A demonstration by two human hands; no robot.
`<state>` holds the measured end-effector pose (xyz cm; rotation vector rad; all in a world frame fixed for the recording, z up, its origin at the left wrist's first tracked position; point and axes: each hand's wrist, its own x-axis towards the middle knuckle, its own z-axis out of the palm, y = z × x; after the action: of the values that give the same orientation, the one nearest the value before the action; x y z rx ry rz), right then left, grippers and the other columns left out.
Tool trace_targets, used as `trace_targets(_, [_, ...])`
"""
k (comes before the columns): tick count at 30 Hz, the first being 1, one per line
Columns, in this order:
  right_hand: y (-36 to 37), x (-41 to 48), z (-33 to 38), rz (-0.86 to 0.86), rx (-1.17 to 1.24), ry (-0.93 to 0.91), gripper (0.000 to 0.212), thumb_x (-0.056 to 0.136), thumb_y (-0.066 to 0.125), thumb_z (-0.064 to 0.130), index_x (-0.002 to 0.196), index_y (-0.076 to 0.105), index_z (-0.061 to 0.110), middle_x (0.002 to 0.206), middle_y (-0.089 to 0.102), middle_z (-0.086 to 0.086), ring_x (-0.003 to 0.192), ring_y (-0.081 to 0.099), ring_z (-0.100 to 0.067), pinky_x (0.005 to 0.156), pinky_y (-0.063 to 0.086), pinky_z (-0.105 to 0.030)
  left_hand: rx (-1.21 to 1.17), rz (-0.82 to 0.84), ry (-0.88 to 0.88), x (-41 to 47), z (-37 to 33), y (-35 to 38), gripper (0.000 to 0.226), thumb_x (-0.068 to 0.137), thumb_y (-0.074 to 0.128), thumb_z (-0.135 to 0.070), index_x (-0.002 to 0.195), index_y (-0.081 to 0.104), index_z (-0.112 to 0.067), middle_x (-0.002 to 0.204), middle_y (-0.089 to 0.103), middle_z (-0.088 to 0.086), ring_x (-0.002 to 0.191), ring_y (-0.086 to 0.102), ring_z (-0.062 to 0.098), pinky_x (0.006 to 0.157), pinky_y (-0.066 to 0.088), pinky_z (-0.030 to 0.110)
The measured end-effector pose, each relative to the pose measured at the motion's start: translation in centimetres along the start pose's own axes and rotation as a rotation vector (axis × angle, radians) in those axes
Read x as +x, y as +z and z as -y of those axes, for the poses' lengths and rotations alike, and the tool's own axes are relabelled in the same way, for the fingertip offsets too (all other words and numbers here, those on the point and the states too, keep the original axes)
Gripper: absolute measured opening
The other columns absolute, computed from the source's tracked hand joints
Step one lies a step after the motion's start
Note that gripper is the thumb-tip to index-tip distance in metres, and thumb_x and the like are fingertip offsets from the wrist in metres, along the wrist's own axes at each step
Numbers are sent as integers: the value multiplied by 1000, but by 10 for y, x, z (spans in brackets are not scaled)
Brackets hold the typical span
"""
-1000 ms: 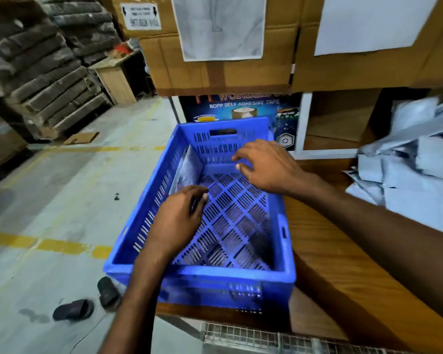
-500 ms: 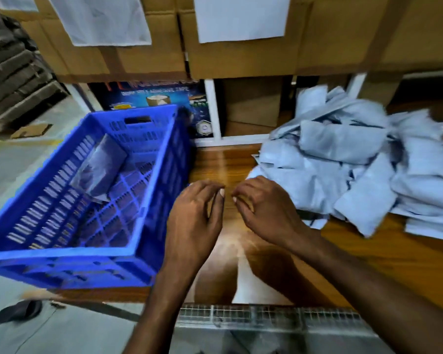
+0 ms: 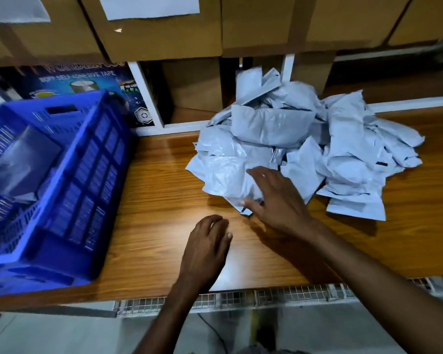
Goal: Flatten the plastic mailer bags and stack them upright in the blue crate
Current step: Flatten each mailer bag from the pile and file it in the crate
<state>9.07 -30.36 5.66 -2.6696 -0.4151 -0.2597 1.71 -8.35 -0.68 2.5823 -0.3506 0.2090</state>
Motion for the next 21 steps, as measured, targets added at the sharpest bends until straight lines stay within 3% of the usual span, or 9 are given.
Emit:
trace_targets(2, [11, 17, 2, 69, -32, -44, 88, 90, 55, 68, 160, 20, 26, 163, 27, -3, 148, 24, -22, 116, 26, -43, 6, -8, 17, 0, 3, 1, 32, 106, 50, -40, 130, 61, -22, 137, 53, -3, 127, 50, 17, 106, 42, 34])
trace_targets(4, [26, 34, 2, 132, -112, -59, 91, 91, 37, 75, 162, 10, 25, 165, 21, -7, 150, 20, -26, 117, 23, -49, 10, -18, 25, 0, 3, -1, 33, 107, 48, -41, 131, 61, -22, 138, 52, -3, 127, 50, 16, 105, 42, 34])
trace_targets(7, [38, 50, 3, 167, -220, -53, 83, 92, 26, 69, 159, 27, 21, 154, 37, -12, 139, 36, -34, 107, 30, -53, 47, -32, 15, -4, 5, -5, 33, 108, 47, -40, 132, 60, -23, 140, 51, -4, 128, 48, 15, 104, 40, 31])
trace_targets(9, [37, 54, 3, 74, -237, -92, 67, 95, 33, 56, 150, 45, 20, 137, 51, -12, 122, 49, -37, 97, 34, -51, 42, -52, -3, -8, 11, -8, 32, 108, 47, -37, 132, 61, -22, 140, 52, -3, 127, 50, 15, 104, 41, 31])
trace_targets(11, [29, 55, 8, -38, -232, -128, 53, 95, 43, 44, 143, 51, 23, 125, 55, -8, 112, 53, -34, 91, 36, -48, -24, -102, -54, -13, 18, -13, 29, 109, 45, -33, 128, 63, -22, 137, 55, -5, 125, 52, 14, 103, 43, 32])
trace_targets(13, [18, 52, 24, -139, -201, -143, 49, 93, 50, 36, 140, 52, 24, 122, 55, -6, 108, 53, -32, 88, 40, -46, -209, -179, -161, -19, 21, -23, 26, 111, 43, -32, 125, 64, -24, 129, 59, -7, 119, 57, 10, 99, 47, 29])
trace_targets(16, [13, 33, 69, -208, -178, -249, 51, 89, 56, 32, 139, 55, 22, 121, 56, -8, 104, 51, -31, 83, 42, -45, -750, -299, -420, -24, 28, -46, 34, 107, 44, -49, 120, 66, -27, 110, 70, 1, 97, 71, 19, 82, 58, 34])
trace_targets(19, [32, 4, 117, -104, -195, -362, 52, 88, 59, 31, 140, 55, 22, 128, 56, -8, 109, 48, -30, 85, 37, -43, -1101, -387, -598, -29, 48, -72, 65, 95, 44, -72, 123, 67, -18, 107, 74, 16, 85, 71, 37, 71, 56, 43])
trace_targets(21, [50, -15, 142, 55, -144, -386, 58, 93, 50, 40, 148, 47, 22, 140, 51, -6, 122, 45, -27, 96, 36, -42, -1056, -395, -590, -37, 64, -88, 55, 100, 54, -60, 118, 68, -9, 103, 75, 15, 88, 70, 36, 73, 57, 43])
